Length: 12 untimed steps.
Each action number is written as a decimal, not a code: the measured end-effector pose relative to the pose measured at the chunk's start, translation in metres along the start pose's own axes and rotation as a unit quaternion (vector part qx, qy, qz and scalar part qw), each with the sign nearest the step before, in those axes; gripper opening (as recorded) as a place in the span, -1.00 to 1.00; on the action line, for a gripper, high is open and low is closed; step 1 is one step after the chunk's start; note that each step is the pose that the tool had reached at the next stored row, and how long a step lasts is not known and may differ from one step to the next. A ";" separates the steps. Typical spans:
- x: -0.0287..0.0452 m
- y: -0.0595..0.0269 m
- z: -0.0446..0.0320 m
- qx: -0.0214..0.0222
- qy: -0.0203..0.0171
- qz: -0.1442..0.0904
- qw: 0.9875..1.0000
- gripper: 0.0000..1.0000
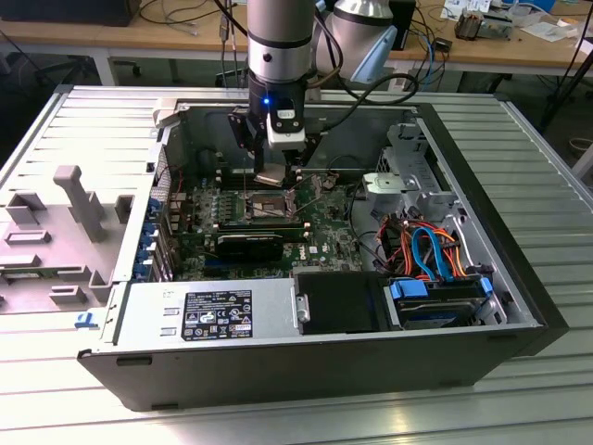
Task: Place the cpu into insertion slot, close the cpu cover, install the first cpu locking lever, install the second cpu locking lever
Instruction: 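Place the cpu into insertion slot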
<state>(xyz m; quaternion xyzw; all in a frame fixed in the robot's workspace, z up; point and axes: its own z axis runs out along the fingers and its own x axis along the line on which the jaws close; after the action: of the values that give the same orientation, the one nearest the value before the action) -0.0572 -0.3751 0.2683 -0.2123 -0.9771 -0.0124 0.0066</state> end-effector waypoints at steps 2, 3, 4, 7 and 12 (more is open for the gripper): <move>0.0000 0.0000 0.0001 0.000 0.000 0.001 1.000 0.08; 0.0000 0.0000 0.0002 0.000 0.000 0.001 1.000 0.08; 0.0000 0.0000 0.0002 0.000 0.000 0.002 1.000 0.08; 0.0000 0.0000 0.0004 0.000 0.000 0.003 1.000 0.08; 0.0000 0.0000 0.0006 0.000 0.000 0.005 1.000 0.08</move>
<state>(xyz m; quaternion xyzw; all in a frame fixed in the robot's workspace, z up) -0.0572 -0.3751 0.2677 -0.2169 -0.9761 -0.0124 0.0065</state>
